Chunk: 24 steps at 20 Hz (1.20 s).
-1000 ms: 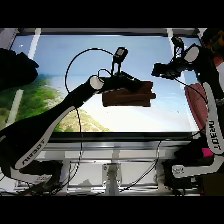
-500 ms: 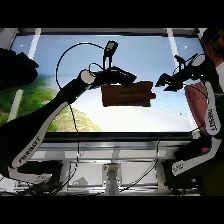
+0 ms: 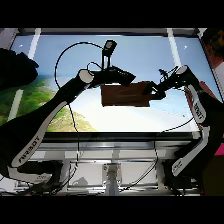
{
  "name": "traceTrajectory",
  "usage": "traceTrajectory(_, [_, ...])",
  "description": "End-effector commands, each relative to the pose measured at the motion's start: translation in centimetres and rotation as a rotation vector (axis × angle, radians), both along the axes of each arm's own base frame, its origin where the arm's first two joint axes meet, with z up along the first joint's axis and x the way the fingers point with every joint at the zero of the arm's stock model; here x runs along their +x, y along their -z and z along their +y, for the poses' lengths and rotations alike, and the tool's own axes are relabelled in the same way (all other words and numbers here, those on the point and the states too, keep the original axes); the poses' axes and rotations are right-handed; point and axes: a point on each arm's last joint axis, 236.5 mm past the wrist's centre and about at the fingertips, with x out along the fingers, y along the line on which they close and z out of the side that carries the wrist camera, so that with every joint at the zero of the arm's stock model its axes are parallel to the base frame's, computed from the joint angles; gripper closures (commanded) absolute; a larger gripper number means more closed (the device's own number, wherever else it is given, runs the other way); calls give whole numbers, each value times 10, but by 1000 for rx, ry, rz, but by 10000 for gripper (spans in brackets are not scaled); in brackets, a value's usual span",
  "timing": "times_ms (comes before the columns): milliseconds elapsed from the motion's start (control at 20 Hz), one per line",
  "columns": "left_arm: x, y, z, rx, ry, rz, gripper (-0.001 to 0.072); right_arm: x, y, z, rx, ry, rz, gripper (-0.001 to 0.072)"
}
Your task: Fold the clothes and pants, and hang the long-sleeved shirts on hangers.
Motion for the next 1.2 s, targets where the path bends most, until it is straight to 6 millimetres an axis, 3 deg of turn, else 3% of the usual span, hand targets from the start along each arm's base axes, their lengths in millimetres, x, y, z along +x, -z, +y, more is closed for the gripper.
traceTrajectory(0, [0, -1, 0, -1, 0, -1, 38, 0, 13, 40, 68, -19, 15, 36])
traceTrajectory(50, [0, -1, 0, -1, 0, -1, 37, 3, 14, 52, 77, -36, -9, 37])
traceTrajectory(100, [0, -1, 0, -1, 0, -1, 38, 7, 16, 63, 66, -47, -39, 141])
traceTrajectory(150, [0, -1, 0, -1, 0, -1, 38, 10, 17, 75, 62, -51, -65, 399])
traceTrajectory(200, [0, -1, 0, -1, 0, -1, 37, 13, 17, 85, 57, -57, -86, 559])
traceTrajectory(300, [1, -1, 1, -1, -2, -1, 37, 17, 16, 102, 50, -73, -125, 610])
traceTrajectory(350, [2, -1, 2, -1, -5, -1, 38, 18, 14, 108, 51, -86, -136, 697])
traceTrajectory(450, [6, -1, 6, -1, -14, -2, 37, 25, -1, 113, 54, -110, -191, 697])
traceTrajectory(550, [12, -3, 14, -3, -30, -4, 37, 44, -27, 106, 36, -81, -281, 697])
traceTrajectory(700, [19, -16, 27, -14, -53, -21, 37, 76, -77, 62, -48, 19, -433, 698])
traceTrajectory(800, [18, -26, 33, -21, -50, -28, 38, 83, -115, 19, -117, 86, -500, 698])
traceTrajectory(1000, [3, -34, 33, -21, 5, -14, 37, 75, -179, -90, -345, 241, -595, 698])
traceTrajectory(1150, [-5, -38, 32, -20, 36, -7, 38, 44, -211, -185, -563, 364, -592, 698])
